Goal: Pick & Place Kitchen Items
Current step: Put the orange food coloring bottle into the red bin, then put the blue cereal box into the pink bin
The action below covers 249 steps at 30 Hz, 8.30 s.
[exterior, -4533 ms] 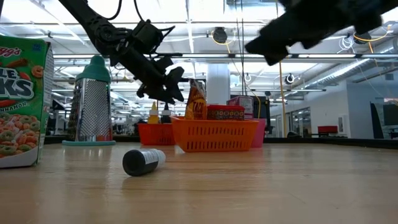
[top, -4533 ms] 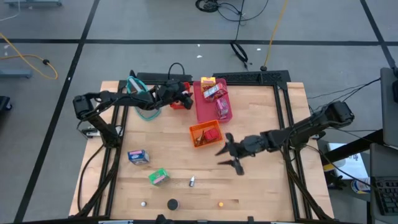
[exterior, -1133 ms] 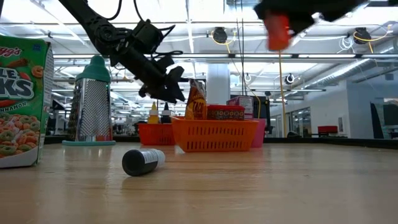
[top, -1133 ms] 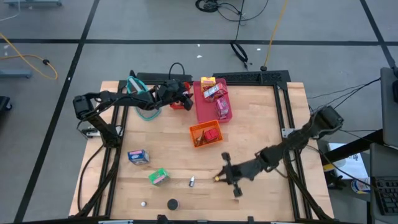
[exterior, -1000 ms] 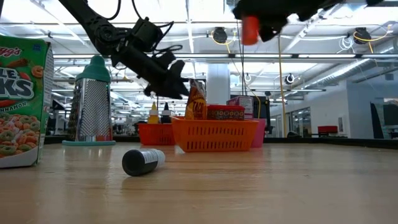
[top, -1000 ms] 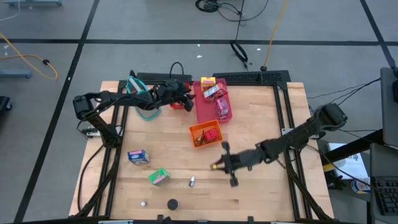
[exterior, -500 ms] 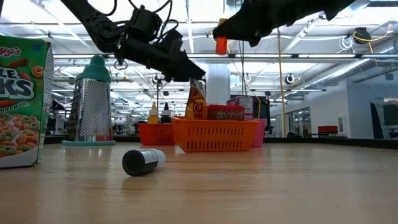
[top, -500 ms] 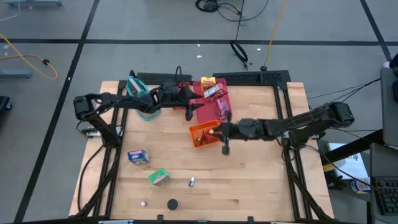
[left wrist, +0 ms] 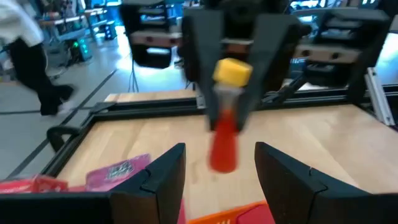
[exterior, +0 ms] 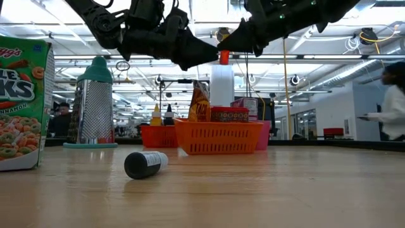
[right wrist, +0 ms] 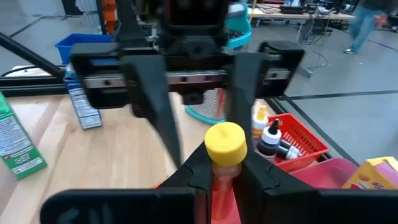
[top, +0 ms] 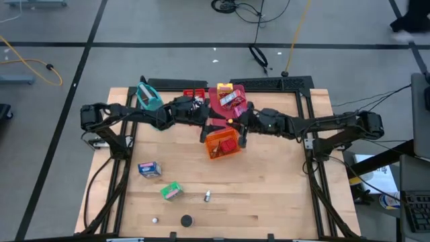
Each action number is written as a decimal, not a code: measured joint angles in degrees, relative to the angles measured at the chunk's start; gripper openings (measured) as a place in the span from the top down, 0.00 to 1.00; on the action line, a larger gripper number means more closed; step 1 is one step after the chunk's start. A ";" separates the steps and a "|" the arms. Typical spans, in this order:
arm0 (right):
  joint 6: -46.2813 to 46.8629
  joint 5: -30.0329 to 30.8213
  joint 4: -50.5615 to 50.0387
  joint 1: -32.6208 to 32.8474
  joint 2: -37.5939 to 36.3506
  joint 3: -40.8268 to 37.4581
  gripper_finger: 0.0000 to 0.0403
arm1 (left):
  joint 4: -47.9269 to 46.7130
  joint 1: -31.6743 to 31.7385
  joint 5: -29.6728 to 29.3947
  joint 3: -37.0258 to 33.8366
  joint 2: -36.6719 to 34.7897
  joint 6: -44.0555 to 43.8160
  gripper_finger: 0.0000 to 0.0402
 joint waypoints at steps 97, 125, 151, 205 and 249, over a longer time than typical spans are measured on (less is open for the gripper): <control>1.82 4.55 -2.30 -1.32 -1.36 -2.27 0.75 | -40.34 13.39 -42.47 -0.02 -12.66 -11.04 0.83; 1.19 -2.91 -2.66 1.88 -1.36 -2.27 0.76 | -46.05 7.29 -36.23 -0.02 -19.34 -8.10 0.66; -0.12 -2.80 -2.74 3.51 -1.36 -2.27 0.77 | -88.50 -33.49 -22.34 0.00 -38.20 -47.02 0.66; -0.12 -2.81 -2.76 3.51 -1.36 -2.32 0.77 | -96.27 -43.31 -22.16 -8.62 -38.37 -57.63 0.71; -0.62 -2.82 -4.21 3.51 -1.33 -2.32 0.77 | -89.28 -19.25 -33.97 17.60 -27.18 -24.55 1.00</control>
